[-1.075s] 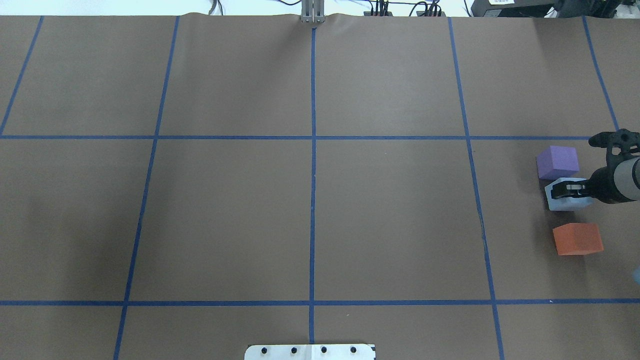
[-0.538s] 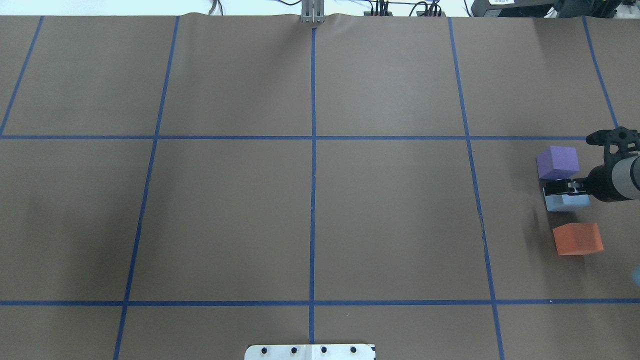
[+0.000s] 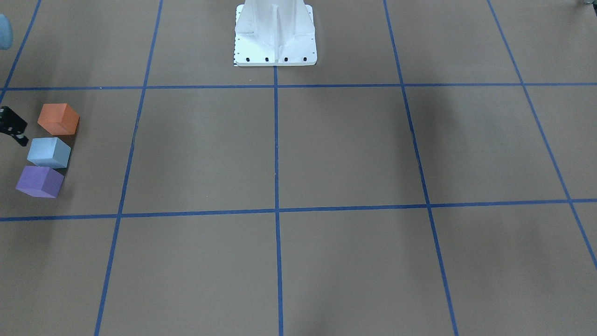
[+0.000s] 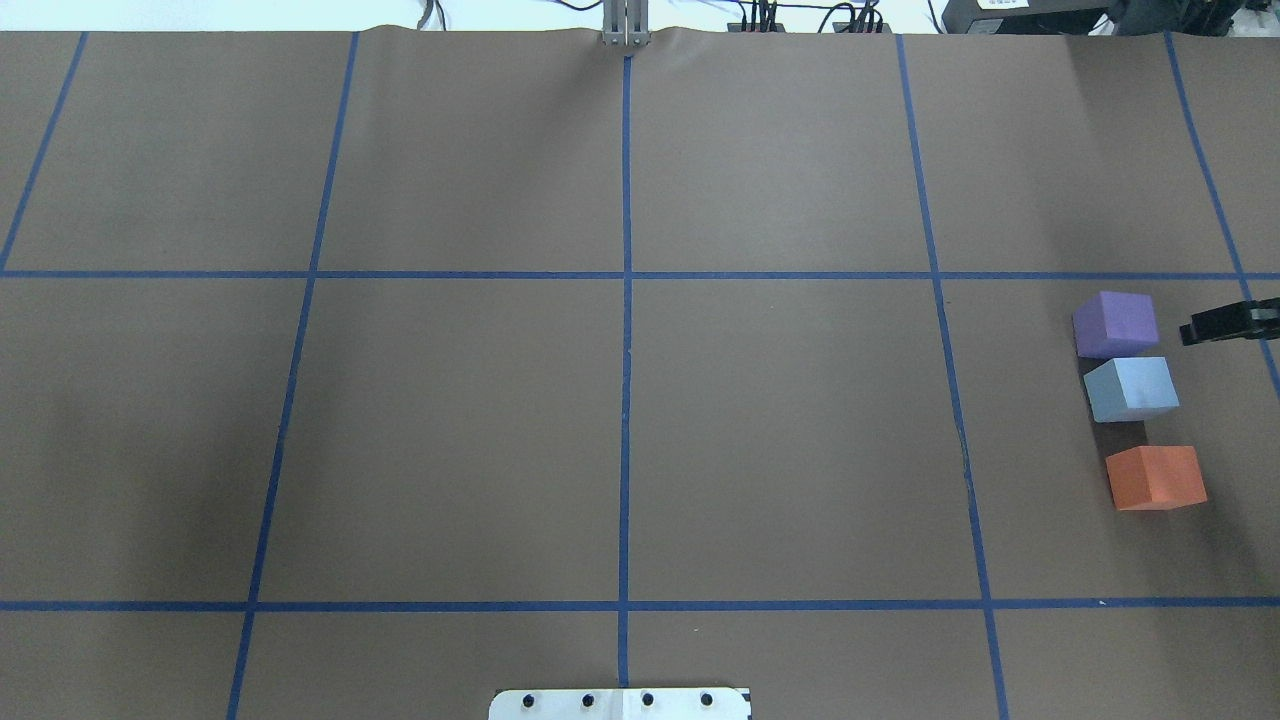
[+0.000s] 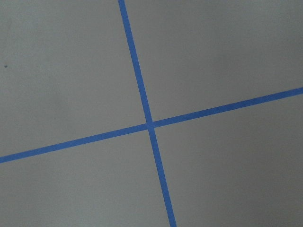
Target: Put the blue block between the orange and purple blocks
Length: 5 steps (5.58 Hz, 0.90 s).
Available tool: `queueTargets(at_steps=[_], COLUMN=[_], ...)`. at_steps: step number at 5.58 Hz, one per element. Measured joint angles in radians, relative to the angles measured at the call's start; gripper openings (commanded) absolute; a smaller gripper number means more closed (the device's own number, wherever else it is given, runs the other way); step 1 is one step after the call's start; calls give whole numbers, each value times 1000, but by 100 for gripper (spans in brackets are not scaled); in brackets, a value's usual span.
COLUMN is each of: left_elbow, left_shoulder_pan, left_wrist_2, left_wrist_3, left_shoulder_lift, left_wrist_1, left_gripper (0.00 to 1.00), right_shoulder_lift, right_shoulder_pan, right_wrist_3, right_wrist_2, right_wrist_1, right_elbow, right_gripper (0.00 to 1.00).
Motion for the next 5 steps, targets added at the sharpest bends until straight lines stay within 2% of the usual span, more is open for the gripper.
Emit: queueTargets(at_steps=[2,3,5], left_elbow=[1,3,23], left_shoulder_pan=[0,0,-3], left_wrist_2=[0,0,-19], left_wrist_3=[0,0,-7], left_shoulder_lift=[0,1,12], left_wrist_1=[0,1,14], left_gripper=[100,100,100], right_shoulder_lift=[39,55,35], right_shoulder_pan=[242,307,340], right_wrist_3=[-427,-551,-629], right_wrist_2=[108,126,115], right_wrist_1=[-353,-478,-540], right_elbow=[0,-4,-7], right_gripper=[100,100,100])
